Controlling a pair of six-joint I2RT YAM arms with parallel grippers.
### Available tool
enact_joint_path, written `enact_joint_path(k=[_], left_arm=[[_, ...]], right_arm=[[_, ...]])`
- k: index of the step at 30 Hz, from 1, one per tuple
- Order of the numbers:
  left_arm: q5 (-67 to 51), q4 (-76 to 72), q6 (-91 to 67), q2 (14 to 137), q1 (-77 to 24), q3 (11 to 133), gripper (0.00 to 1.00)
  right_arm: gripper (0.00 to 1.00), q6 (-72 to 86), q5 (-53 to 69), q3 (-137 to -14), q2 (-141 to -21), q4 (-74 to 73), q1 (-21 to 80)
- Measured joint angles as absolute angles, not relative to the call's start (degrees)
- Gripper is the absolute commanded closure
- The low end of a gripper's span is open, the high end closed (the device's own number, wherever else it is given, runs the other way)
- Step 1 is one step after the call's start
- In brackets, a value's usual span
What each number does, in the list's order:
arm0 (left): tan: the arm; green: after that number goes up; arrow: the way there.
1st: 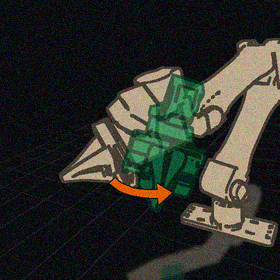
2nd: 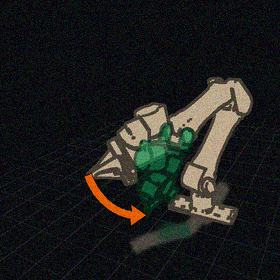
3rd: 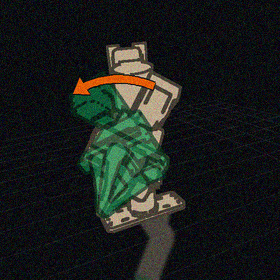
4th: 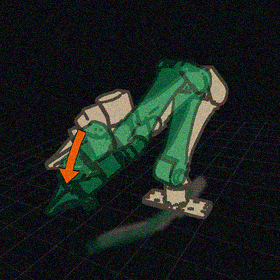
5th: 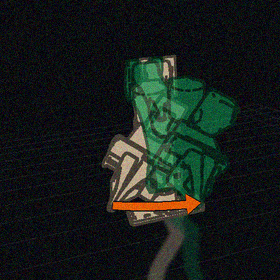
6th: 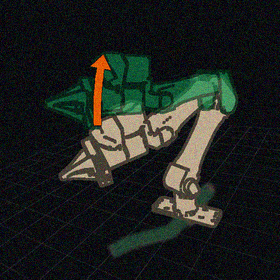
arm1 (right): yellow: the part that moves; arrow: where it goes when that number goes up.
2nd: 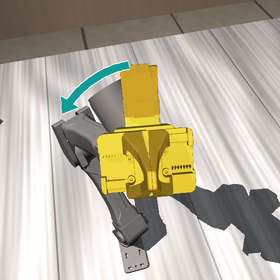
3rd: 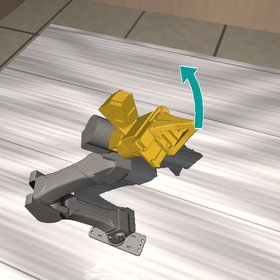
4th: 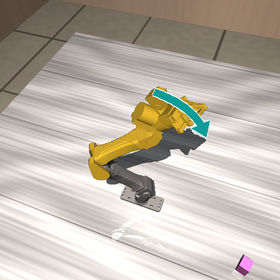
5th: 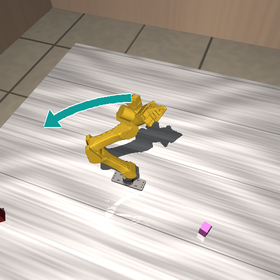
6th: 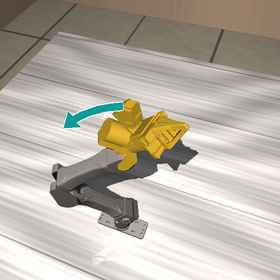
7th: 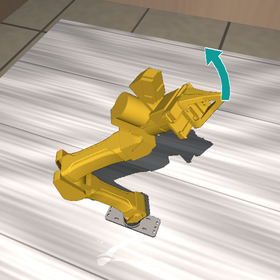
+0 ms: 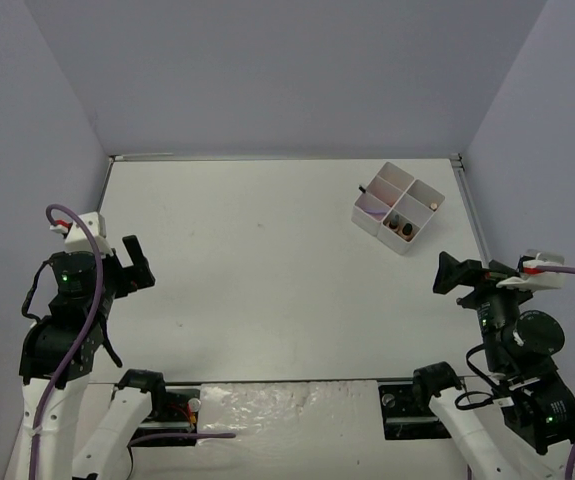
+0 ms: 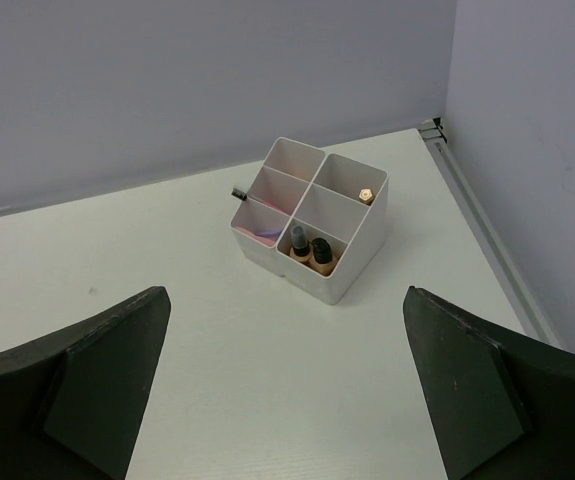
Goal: Organize the makeup
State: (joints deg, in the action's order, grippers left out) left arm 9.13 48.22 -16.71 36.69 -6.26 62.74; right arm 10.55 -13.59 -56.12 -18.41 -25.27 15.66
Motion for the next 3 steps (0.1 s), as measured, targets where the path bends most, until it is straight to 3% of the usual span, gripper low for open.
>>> enact_joint_path(k=[3], left_arm=[[9.13,48.92,-16.71,36.73,-6.26,62.74,0.03]], right_arm=[[0.0,10.44,-13.53,-56.23,-17.84,-25.66,16.56]])
